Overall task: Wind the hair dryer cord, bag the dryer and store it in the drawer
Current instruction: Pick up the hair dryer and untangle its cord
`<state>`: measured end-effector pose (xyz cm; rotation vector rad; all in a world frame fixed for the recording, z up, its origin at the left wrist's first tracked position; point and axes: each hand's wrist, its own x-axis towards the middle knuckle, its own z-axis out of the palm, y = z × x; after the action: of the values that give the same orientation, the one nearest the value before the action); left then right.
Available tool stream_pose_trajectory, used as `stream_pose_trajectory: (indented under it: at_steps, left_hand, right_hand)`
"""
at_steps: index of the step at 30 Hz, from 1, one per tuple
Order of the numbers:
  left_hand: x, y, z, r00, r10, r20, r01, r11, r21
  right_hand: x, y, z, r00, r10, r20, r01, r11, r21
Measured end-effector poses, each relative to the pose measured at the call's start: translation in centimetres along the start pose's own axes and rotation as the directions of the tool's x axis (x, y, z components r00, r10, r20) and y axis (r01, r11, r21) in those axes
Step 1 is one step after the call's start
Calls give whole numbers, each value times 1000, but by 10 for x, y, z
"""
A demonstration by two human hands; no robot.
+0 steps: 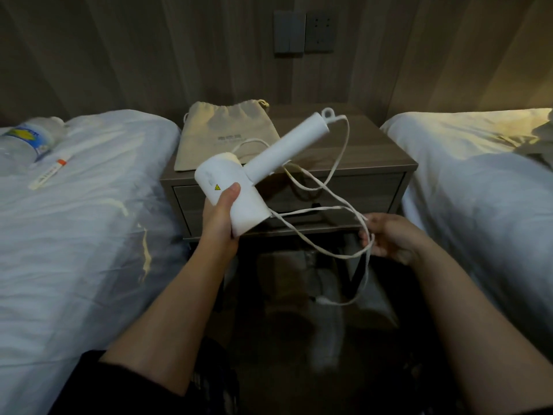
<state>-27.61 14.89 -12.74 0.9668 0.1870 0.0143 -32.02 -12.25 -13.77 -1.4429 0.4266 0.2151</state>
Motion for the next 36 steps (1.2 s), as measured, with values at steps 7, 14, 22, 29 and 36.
stream_pose_trajectory:
  at_steps: [7,14,22,29,36]
  left_hand:
    - [-3,-6,6,978,181,-99,-157,965,212]
    - [-15,-6,14,909,417,-12,-330,737,589]
    - [-31,-19,19,777,566,276,-553,404,729]
    - [-37,-21,18,693,599,402,-625,221,749]
    - [-23,-25,6,737,440,513,-643,224,732]
  right_hand:
    - [-7,-1,10,852,-509,-124,339,715,-611]
    - [-9,5,19,765,-640,-77,87,222,-971]
    - [-28,-15,18,733,-670,-117,62,237,-970]
    - [-26,-19,3,980,3,-201,-11,999,-39]
    - [-11,-14,-21,973,45,226,-176,780,601]
